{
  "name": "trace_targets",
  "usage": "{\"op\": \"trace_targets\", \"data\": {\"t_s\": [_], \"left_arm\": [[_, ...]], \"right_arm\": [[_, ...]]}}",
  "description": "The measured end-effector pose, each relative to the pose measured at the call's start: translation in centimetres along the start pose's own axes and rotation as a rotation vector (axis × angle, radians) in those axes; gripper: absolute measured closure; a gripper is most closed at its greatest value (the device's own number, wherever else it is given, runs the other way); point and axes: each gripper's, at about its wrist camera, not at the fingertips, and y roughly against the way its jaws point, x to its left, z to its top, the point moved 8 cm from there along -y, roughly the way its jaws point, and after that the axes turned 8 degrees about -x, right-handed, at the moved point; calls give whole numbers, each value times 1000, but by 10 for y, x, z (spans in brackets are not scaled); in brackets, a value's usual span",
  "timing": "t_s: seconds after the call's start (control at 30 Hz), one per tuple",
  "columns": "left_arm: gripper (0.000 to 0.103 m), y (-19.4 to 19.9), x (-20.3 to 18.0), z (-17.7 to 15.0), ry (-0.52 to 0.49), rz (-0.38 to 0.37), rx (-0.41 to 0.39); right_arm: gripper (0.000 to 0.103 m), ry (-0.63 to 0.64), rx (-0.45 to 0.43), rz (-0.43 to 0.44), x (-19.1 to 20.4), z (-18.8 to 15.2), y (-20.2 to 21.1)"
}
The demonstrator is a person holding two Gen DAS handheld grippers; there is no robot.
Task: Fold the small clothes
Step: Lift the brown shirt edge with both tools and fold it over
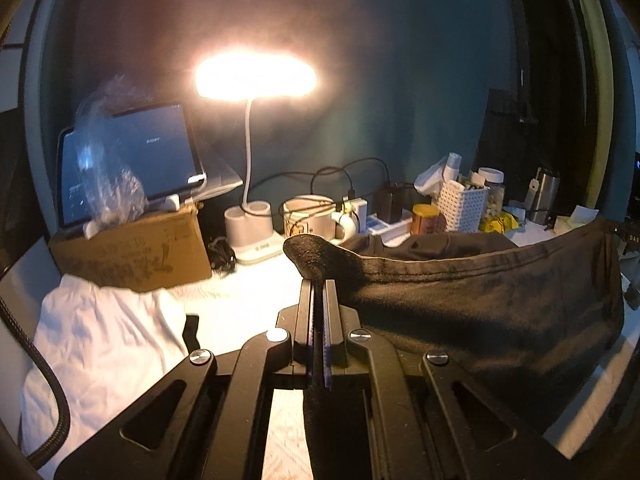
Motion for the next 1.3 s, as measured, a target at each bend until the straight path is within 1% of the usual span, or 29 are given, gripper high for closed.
{"op": "trace_targets", "data": {"t_s": [0.3,0.53,0.83,1.0,1.17,1.3], "left_arm": [[101,-38,6,21,-23,11,-24],[101,-67,10,35,-42,25,-39],[101,-102,13,45,-78,35,-30],[101,-121,21,54,-79,54,-38],[101,-144,25,52,-84,59,-25],[101,-161,26,47,-93,64,-13]], "right_arm": [[95,21,-35,13,4,32,-41],[95,48,-42,18,6,49,-73],[95,72,-50,27,9,67,-110],[95,92,-58,31,12,79,-131],[95,113,-54,33,16,85,-152],[95,127,-39,34,21,81,-173]]}}
